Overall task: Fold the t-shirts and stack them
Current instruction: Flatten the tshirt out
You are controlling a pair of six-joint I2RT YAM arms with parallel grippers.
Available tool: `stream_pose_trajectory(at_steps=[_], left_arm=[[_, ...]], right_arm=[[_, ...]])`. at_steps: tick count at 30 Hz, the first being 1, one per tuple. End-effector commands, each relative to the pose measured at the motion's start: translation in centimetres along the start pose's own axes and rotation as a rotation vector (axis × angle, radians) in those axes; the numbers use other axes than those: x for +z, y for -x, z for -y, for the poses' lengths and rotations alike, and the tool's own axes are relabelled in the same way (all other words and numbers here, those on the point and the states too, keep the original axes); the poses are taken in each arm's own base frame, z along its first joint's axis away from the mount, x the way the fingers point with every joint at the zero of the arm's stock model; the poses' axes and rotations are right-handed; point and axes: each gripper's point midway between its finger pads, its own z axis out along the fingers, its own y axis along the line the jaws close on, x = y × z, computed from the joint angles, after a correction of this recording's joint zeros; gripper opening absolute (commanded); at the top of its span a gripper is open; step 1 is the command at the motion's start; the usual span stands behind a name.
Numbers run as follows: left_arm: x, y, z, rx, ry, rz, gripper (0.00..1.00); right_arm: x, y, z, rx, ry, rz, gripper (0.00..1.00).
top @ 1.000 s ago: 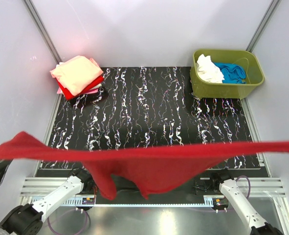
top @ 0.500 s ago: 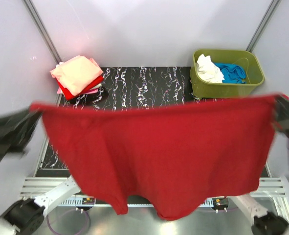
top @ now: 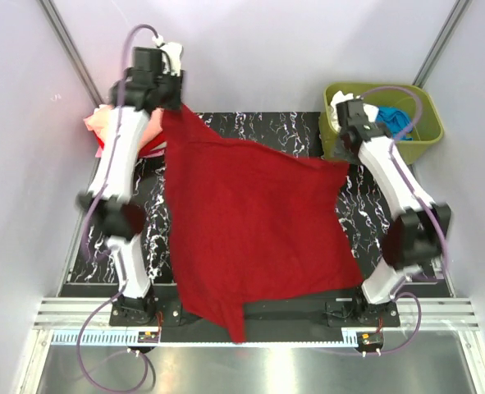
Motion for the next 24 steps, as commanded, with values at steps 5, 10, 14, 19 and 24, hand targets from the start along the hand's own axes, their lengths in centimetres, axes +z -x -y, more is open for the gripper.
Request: stream_pose_trajectory(at_steps=[5,10,14,19,24], left_arm=[[9.7,-3.1,1.6,-0.169,-0.047,-0.135,0.99],[5.0,-3.9,2.5,-0.19,-0.044,-0.113,0.99],[1.5,-6.5,2.6,-0.243,-0.021,-0.14,0.99],[0.0,-14.1,3.4,-0.311,0.002,-0.225,0.99],[-0.2,-21.7,4.9,-0.38,-0.014,-0.32,0.98]], right_arm=[[-1.3,2.4,-1.9,0.028,0.113,-0.008,1.0],[-3.9,0.9,-1.7,0.064,0.186,-0.017,1.0],[-4.5,-1.8,-4.4,0.067,0.335,-0.074,1.0],[-6.1,-7.6,-11.2,-0.119,0.511,-0.209,0.99],[-6.5,-10.3,-19.7,-0.321,0.644,-0.263,0.95]])
